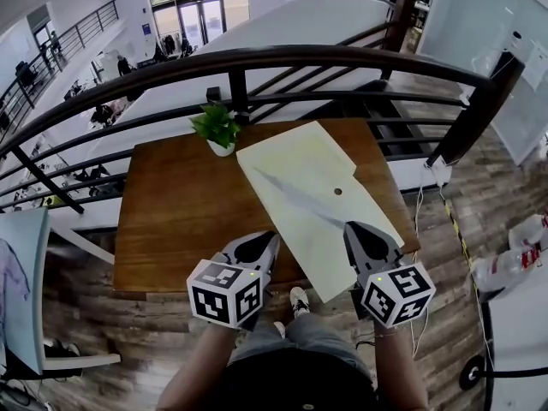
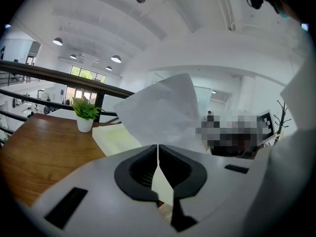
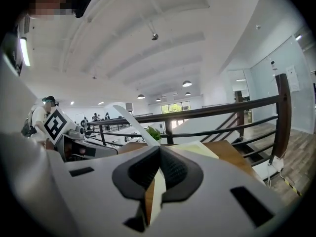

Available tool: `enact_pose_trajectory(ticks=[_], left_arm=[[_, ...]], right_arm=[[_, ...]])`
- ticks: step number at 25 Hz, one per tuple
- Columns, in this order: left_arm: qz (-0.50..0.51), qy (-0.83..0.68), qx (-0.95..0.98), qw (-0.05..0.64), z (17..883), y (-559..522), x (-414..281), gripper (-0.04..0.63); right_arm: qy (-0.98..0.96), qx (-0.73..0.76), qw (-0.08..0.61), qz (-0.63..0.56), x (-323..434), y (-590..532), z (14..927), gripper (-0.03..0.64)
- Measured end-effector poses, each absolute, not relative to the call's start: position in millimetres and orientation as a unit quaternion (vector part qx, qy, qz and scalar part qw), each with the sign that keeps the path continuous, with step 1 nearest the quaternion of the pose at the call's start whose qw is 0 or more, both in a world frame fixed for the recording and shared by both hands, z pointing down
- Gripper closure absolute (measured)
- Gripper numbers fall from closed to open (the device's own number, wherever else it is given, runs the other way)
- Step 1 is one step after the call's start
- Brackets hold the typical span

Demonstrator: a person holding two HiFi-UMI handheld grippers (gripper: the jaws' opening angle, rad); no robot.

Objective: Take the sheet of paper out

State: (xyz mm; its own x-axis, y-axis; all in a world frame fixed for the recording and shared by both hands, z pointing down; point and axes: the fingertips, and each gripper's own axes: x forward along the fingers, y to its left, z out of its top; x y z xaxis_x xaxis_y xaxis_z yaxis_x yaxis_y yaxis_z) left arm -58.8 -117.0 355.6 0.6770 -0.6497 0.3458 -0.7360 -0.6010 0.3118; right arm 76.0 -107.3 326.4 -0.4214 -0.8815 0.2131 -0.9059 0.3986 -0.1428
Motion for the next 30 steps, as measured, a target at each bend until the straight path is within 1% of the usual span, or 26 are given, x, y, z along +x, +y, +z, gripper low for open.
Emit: enact_pose_trajectory(ticks=[15, 30], left_arm=[[0.094, -0.393, 0.888, 0.218, 352, -112, -71, 0.572], [0.091, -0.395, 0.887, 0.219, 354, -109, -67, 0.572]], right_arm=[[-0.843, 0.523, 0.029, 0.126, 59, -103, 322, 0.589], [-0.842, 0.524, 0.033, 0.122, 64, -98, 323, 0.591]])
